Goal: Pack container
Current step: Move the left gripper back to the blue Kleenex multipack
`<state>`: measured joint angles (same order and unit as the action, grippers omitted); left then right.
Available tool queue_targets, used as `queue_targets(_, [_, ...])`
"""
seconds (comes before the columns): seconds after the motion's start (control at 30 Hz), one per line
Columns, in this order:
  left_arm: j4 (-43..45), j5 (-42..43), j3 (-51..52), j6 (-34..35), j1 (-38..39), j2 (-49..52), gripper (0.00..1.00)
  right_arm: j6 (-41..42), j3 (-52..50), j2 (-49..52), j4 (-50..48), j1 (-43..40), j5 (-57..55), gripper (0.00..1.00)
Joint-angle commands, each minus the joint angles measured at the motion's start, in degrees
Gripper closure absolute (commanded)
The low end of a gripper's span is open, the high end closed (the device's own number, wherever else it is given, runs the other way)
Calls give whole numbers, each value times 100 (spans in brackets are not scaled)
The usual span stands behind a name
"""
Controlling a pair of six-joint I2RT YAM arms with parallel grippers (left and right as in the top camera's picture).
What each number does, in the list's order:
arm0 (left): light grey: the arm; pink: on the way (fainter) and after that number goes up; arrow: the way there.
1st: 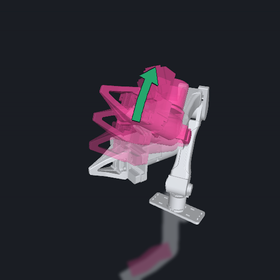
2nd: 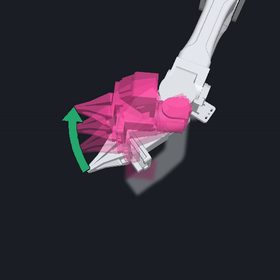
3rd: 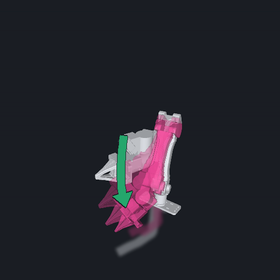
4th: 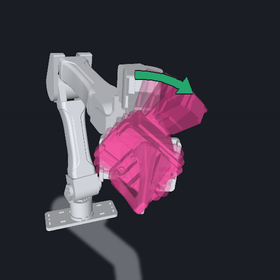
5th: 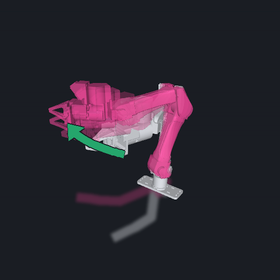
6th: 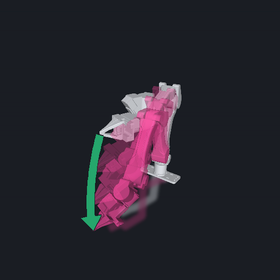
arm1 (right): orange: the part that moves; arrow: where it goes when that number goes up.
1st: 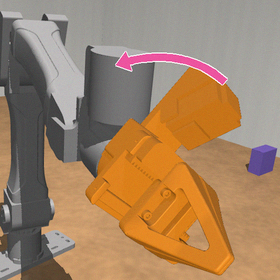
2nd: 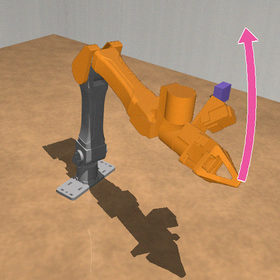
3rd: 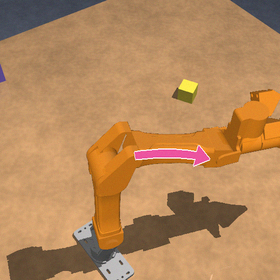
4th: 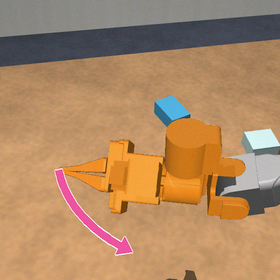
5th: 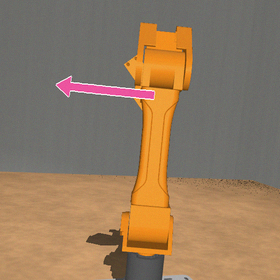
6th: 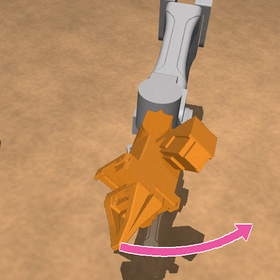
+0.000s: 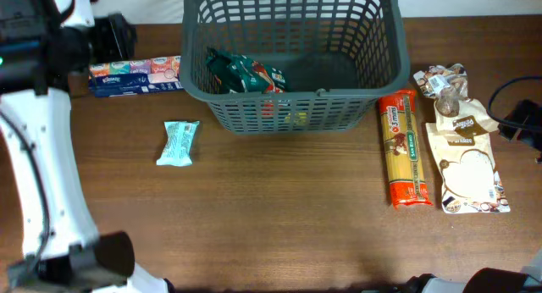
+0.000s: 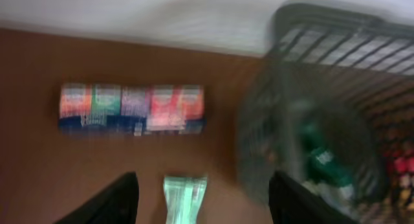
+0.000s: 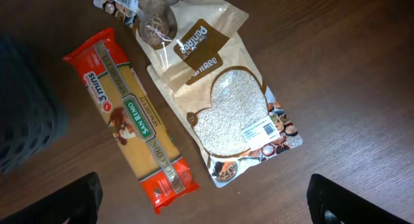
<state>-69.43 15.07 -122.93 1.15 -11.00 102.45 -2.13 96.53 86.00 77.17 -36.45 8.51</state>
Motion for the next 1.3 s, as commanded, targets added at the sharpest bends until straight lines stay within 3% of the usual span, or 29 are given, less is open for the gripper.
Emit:
queue_targets(0.0, [-313,-140,22,-81,-96,481,39,9,28,-44,2,-33,52,1])
queue_targets(0.37, [-299,-94,22,-850,-116,1451,39,9,28,-44,2,-33,52,1])
queue_targets(0.53, [105,155,22,-660,-151,1821,28,9,28,-44,2,-33,55,1])
queue_targets(0.73, [844,361,22,376,-234,2350,26,9,28,-44,2,-33,55,1])
queue_targets(0.8, [1075,352,22,907,-234,2549,34,9,28,-44,2,-33,52,1])
queue_targets(0.87, [1204,201,22,1856,-234,2717,41,9,28,-44,2,-33,52,1])
queue_targets(0.93, [1200,-205,22,2988,-227,2846,40,9,28,-44,2,-33,55,1])
queue_targets(1.03, [1300,-708,22,4092,-184,2944,38,9,28,-44,2,-33,52,1])
queue_targets(1.17, [1902,-693,20,4216,-92,2942,38,9,28,-44,2,-33,55,1])
queue_targets(1.27, [2153,-629,20,4216,-17,2944,25,9,28,-44,2,-33,52,1])
